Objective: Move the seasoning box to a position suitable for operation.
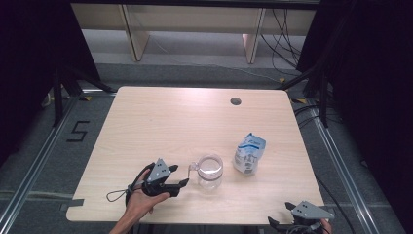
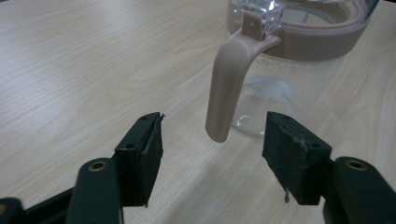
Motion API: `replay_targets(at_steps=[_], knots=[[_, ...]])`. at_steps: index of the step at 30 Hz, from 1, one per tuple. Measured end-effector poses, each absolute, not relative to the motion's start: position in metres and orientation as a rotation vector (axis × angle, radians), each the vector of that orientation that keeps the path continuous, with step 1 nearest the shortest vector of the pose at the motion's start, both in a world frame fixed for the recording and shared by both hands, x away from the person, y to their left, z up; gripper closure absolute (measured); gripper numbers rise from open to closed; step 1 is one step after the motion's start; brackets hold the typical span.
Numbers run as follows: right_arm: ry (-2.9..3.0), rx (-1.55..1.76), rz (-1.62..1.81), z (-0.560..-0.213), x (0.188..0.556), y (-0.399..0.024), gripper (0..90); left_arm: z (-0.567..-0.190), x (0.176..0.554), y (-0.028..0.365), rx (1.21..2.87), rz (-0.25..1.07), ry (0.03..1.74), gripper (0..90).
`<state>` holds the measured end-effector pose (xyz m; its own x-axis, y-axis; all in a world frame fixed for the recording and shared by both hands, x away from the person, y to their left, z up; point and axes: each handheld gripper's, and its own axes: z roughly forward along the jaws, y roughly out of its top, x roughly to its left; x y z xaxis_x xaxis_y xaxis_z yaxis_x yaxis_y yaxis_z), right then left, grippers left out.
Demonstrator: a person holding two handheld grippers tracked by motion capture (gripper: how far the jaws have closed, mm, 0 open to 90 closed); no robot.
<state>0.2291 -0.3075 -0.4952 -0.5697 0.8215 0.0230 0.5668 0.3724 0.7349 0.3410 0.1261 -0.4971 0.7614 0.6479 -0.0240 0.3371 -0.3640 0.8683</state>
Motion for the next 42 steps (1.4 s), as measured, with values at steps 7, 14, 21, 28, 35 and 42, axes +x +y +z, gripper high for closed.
replay_targets(at_steps=[7, 14, 21, 28, 35, 42], knots=[[2.296, 1.26, 1.019, -0.495, 0.227, -0.304, 21.2, -0.497, 0.348, 0.117, 1.975, 0.412, 0.714, 47.4], [2.297, 1.232, 1.014, -0.494, 0.227, -0.304, 21.6, -0.496, 0.352, 0.113, 1.97, 0.433, 0.662, 58.4], [2.313, 1.209, 1.019, -0.495, 0.228, -0.304, 21.7, -0.496, 0.353, 0.11, 1.975, 0.438, 0.634, 65.4], [2.312, 1.2, 1.017, -0.495, 0.228, -0.304, 21.7, -0.495, 0.356, 0.109, 1.971, 0.434, 0.617, 70.6], [2.314, 1.236, 1.013, -0.495, 0.226, -0.302, 21.8, -0.495, 0.356, 0.108, 1.968, 0.419, 0.626, 75.0], [2.317, 1.211, 1.015, -0.495, 0.227, -0.303, 21.8, -0.495, 0.355, 0.109, 1.966, 0.412, 0.605, 75.0]])
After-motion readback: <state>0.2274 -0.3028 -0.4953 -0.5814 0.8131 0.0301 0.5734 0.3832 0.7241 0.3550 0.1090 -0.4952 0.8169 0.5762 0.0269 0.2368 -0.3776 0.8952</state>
